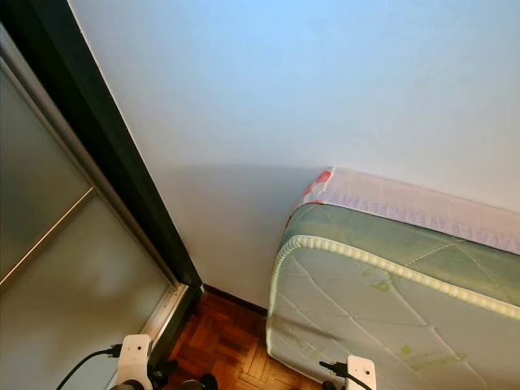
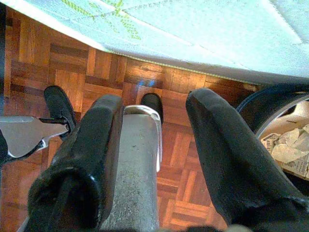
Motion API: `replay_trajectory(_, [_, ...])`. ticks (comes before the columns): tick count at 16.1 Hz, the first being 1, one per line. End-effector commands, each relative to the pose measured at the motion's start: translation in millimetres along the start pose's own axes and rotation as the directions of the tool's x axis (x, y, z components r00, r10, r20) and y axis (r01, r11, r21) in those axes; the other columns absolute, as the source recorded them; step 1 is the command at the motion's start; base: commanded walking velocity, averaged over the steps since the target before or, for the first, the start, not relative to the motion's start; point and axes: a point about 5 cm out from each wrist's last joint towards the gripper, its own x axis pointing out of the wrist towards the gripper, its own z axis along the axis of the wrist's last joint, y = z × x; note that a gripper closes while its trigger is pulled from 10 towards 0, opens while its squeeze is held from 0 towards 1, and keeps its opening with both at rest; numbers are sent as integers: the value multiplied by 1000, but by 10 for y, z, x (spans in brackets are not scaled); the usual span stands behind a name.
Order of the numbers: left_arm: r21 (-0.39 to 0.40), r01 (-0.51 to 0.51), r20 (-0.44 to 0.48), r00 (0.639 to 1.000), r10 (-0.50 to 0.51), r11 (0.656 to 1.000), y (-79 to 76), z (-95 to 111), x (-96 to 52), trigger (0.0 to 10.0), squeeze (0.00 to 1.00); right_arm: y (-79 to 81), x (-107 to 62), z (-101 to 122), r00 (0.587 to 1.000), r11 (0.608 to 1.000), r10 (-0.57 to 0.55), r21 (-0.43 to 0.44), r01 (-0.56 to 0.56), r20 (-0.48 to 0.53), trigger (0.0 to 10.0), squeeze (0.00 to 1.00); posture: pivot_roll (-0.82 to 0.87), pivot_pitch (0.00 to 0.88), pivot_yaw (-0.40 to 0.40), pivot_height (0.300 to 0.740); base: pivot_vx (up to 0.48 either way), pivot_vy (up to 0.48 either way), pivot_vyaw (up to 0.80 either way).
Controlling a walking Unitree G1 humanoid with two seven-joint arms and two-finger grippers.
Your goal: Clean up the room
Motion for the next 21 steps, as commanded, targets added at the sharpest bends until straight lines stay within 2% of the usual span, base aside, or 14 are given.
replay_trajectory(1, [-98,-56,-93,995,47,994,363,93,-11,10000,0,-214,46,727,989,978,-27,211,-4,144,10000,0,-26,2,16,740,-244,0,0])
replay_trajectory(21, [-78,-50,-105,994,41,996,356,53,-21,10000,0,-224,41,685,990,976,-23,217,-8,141,10000,0,-27,0,23,740,-291,0,0])
